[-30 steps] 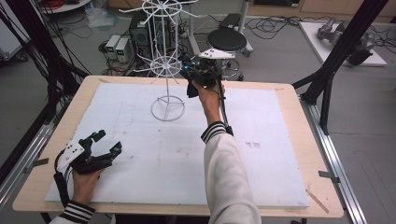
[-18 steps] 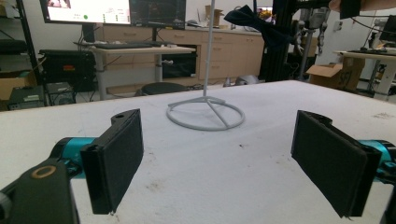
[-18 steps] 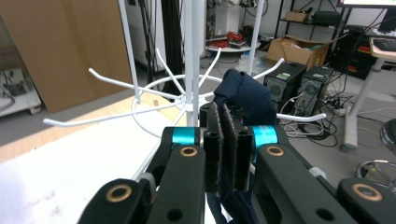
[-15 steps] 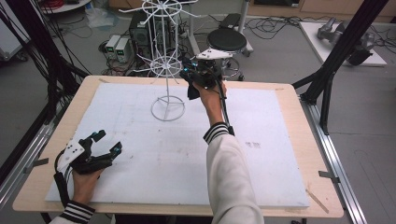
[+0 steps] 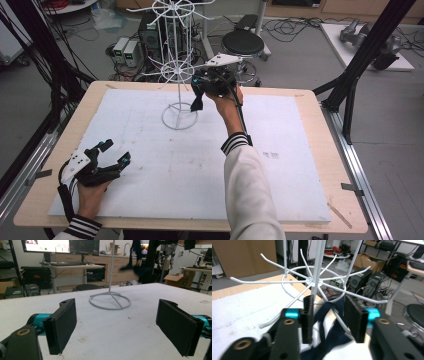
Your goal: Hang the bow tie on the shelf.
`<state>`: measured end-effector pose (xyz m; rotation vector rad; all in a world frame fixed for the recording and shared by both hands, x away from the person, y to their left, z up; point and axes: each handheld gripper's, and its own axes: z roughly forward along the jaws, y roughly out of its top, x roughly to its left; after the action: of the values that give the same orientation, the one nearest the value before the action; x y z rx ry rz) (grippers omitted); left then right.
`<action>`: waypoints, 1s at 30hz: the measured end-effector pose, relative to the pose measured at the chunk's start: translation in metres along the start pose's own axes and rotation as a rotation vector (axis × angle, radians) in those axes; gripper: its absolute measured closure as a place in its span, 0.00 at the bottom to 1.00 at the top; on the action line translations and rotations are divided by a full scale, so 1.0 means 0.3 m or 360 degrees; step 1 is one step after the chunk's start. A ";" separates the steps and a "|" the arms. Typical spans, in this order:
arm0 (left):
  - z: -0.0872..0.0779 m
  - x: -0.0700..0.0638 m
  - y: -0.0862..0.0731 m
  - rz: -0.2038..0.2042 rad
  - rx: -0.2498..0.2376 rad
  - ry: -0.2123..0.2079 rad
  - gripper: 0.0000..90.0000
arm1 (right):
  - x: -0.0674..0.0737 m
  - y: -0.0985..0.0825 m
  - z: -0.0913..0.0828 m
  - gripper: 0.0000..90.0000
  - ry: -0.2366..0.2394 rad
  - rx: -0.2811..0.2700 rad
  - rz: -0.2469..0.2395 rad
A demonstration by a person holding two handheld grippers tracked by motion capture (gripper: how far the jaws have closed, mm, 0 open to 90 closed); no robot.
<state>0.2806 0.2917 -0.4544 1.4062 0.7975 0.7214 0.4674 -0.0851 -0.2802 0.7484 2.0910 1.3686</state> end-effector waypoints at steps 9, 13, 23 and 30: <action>0.000 0.001 0.000 0.0003 0.0003 0.0001 0.19 | 0.010 0.010 -0.017 0.42 -0.0063 -0.0047 0.0014; 0.000 0.000 0.000 0.0002 0.0000 0.0002 0.19 | 0.011 0.013 -0.035 0.25 -0.0042 -0.0053 0.0036; 0.006 0.001 0.002 -0.0010 0.0030 0.0004 0.19 | 0.005 -0.021 -0.172 0.12 0.0012 -0.0088 0.0048; 0.004 -0.001 0.002 0.0011 0.0027 -0.0005 0.19 | 0.005 -0.122 -0.395 0.12 0.0032 -0.0142 0.0055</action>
<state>0.2815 0.2908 -0.4539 1.4260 0.7983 0.7192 0.3791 -0.1718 -0.2729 0.7398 2.0262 1.4831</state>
